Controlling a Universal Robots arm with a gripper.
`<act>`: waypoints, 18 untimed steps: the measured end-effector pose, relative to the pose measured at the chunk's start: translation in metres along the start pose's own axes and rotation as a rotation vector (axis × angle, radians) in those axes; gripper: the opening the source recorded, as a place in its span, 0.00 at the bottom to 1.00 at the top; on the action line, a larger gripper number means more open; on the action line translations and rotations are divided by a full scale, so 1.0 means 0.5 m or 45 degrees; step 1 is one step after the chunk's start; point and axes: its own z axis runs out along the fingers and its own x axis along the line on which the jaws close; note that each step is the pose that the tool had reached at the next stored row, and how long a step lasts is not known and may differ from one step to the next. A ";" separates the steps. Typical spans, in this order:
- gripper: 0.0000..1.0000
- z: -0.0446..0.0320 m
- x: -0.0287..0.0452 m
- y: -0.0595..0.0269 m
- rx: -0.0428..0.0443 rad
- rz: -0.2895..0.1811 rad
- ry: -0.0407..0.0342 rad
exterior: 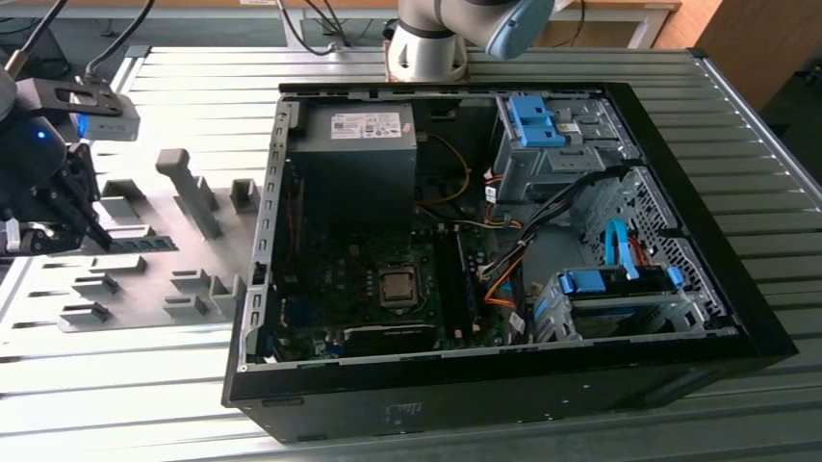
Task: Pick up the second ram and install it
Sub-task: 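Pick up the second ram and move it above second insertion slot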
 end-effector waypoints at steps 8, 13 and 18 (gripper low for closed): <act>0.14 -0.010 0.000 0.000 0.000 0.000 0.0000; 0.14 -0.017 -0.001 0.000 0.000 0.000 0.0001; 0.14 -0.024 -0.001 0.001 0.000 0.000 0.0000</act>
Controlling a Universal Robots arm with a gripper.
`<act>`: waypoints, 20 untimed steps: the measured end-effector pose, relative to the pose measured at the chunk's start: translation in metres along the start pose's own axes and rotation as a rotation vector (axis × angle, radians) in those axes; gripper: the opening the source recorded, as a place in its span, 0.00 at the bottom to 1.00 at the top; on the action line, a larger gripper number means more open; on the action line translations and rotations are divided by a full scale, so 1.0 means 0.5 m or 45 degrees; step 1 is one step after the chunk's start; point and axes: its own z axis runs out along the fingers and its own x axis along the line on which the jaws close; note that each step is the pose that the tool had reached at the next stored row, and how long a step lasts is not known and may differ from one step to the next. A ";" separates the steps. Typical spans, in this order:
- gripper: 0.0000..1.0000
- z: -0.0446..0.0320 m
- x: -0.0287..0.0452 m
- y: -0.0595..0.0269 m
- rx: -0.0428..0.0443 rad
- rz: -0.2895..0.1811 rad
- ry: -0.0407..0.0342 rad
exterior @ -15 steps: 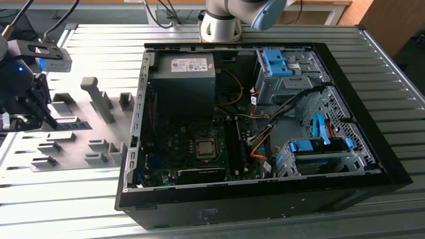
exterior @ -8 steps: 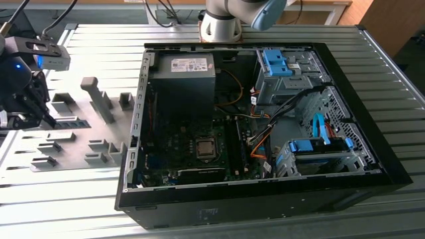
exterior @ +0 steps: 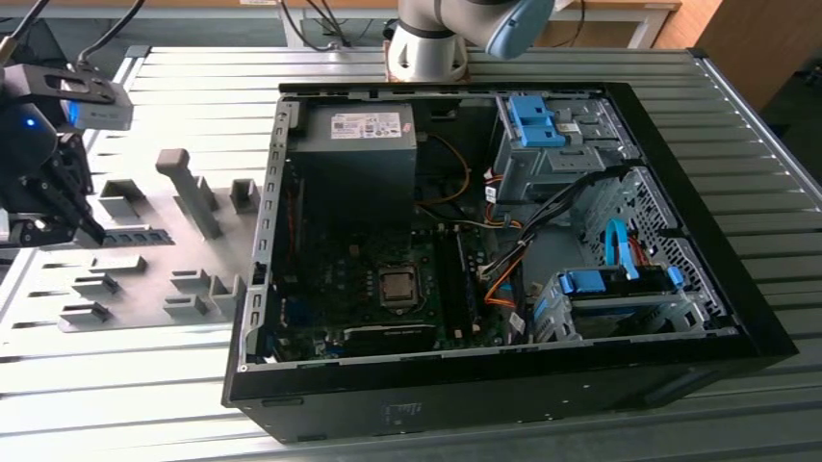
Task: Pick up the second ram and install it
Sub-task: 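Pick up the second ram and move it above second insertion slot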
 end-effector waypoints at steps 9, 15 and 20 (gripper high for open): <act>0.14 -0.012 -0.001 0.000 0.000 0.000 0.0001; 0.14 -0.021 -0.001 0.000 0.000 0.000 0.0001; 0.14 -0.027 -0.001 0.001 0.000 0.000 0.0001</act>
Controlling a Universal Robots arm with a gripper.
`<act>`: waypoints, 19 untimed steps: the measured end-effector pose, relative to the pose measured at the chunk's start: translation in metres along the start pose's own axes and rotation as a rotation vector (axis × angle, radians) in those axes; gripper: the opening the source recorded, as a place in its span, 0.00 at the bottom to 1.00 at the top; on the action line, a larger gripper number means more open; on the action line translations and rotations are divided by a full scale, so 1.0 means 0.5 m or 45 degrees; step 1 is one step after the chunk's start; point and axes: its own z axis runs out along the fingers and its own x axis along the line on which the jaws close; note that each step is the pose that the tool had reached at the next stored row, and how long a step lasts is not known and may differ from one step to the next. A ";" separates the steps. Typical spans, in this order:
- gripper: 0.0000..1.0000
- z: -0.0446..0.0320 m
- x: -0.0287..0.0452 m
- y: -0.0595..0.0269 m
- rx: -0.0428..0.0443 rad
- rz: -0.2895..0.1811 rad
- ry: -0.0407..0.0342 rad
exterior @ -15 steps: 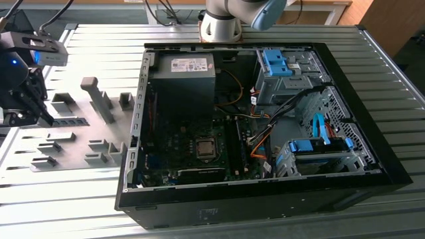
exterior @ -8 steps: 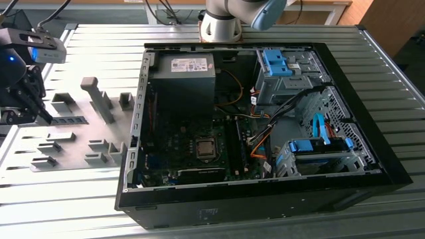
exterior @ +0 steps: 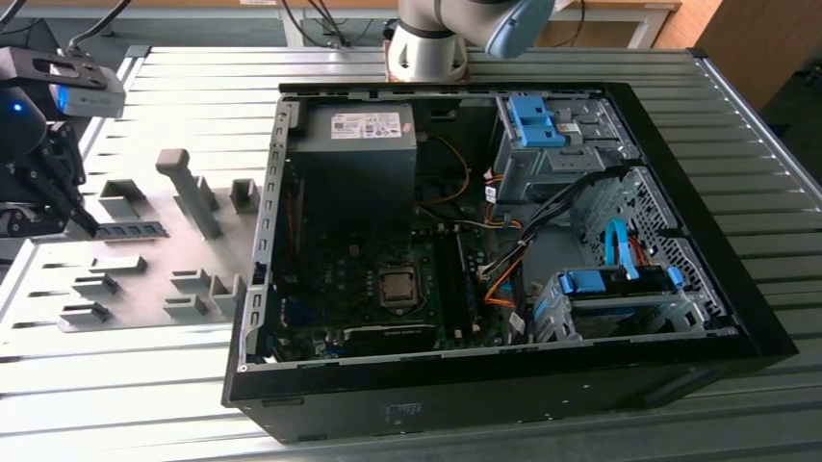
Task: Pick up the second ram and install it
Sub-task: 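Pick up the second ram and move it above second insertion slot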
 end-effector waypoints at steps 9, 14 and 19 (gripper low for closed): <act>0.14 -0.013 -0.001 0.000 0.000 0.000 0.0001; 0.14 -0.020 -0.001 0.000 0.000 0.000 0.0002; 0.14 -0.028 -0.001 0.001 0.000 0.000 0.0002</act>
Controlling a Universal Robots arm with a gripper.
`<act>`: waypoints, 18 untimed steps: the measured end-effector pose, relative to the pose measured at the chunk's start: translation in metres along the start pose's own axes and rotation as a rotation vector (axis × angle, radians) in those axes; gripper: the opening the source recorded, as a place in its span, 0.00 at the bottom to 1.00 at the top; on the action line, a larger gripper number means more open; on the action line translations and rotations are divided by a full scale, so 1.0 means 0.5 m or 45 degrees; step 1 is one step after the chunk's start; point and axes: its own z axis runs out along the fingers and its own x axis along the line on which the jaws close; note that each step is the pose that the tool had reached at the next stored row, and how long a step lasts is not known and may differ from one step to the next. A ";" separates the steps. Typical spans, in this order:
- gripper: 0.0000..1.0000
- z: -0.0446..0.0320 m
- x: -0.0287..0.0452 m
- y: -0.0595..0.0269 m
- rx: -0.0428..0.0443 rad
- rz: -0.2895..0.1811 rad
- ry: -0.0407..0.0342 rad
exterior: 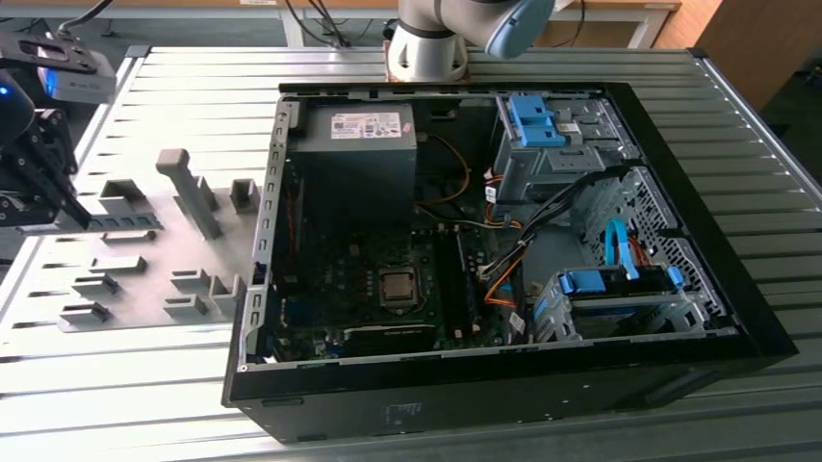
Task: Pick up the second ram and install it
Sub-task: 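Pick up the second ram and move it above second insertion slot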
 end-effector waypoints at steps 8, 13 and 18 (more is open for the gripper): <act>0.14 -0.011 0.000 0.000 0.000 0.000 0.0001; 0.14 -0.019 -0.001 0.000 0.000 0.000 0.0001; 0.14 -0.028 -0.001 0.001 0.000 0.000 0.0001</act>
